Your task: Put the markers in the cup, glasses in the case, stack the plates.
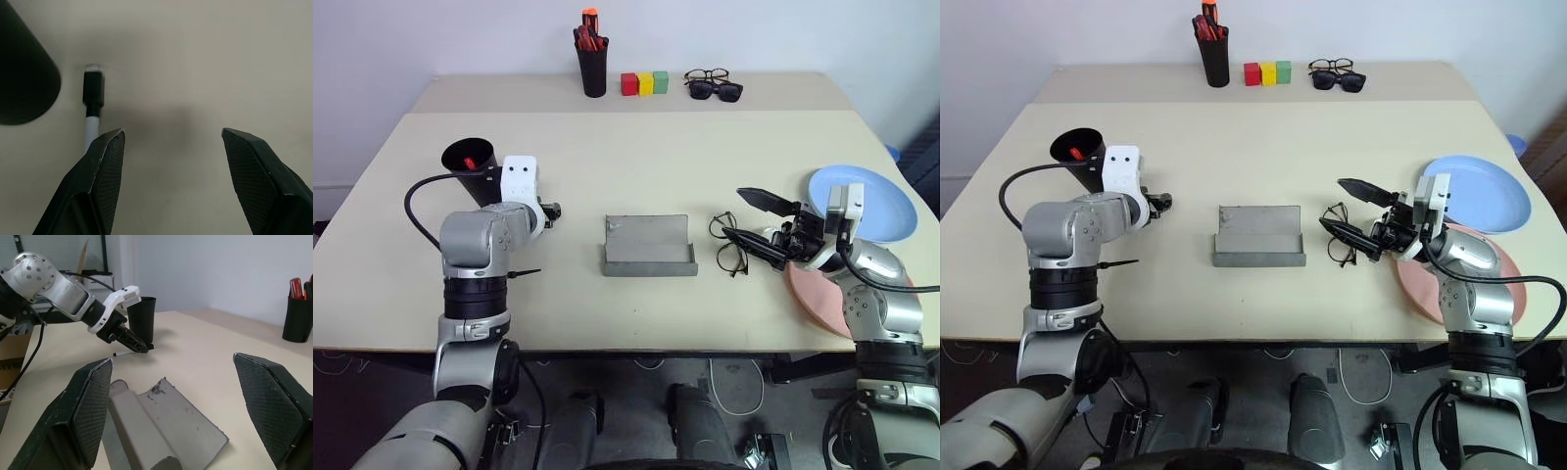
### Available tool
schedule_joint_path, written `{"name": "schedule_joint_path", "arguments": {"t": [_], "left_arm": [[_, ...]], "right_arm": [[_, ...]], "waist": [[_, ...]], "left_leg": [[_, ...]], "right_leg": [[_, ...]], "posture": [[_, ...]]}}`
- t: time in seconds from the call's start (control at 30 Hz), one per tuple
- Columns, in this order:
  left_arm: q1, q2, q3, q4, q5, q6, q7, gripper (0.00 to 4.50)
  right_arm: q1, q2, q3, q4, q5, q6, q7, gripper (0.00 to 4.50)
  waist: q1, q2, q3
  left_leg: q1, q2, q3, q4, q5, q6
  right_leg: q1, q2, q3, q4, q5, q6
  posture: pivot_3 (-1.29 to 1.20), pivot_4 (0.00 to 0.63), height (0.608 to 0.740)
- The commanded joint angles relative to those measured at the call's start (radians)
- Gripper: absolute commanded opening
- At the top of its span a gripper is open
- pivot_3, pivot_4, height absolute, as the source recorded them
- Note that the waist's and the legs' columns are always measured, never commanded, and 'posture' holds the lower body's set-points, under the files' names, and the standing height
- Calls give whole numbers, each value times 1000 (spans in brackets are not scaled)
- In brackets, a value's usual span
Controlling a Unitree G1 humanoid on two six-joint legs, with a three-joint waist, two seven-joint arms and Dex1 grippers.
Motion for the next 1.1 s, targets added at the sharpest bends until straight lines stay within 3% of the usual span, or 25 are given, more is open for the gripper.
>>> {"name": "schedule_joint_path", "arguments": {"t": [0.03,0.6,1.03,1.1], "left_arm": [[-41,5,27,25,36,0,28,3183],[-135,75,42,274,98,-119,14,3183],[-211,20,129,563,86,-232,95,3183],[-224,17,144,600,81,-226,103,2679]], "right_arm": [[3,-13,-32,-50,11,-14,-7,4048],[43,-11,-49,-84,15,-15,-31,4048],[91,-21,-74,-139,23,-5,-59,4048],[97,-23,-77,-146,24,-3,-63,4048]], "waist": [[-1,0,0],[-1,0,0],[3,0,0],[3,0,0]], "left_leg": [[0,0,0,0,0,0],[0,0,0,-1,0,0],[0,0,0,-1,0,0],[0,0,0,0,0,0]], "right_leg": [[0,0,0,0,0,0],[0,0,0,0,0,0],[0,0,0,0,-1,1],[0,0,0,0,-3,4]], "posture": [[0,150,740],[0,150,740],[0,150,740],[0,150,740]]}}
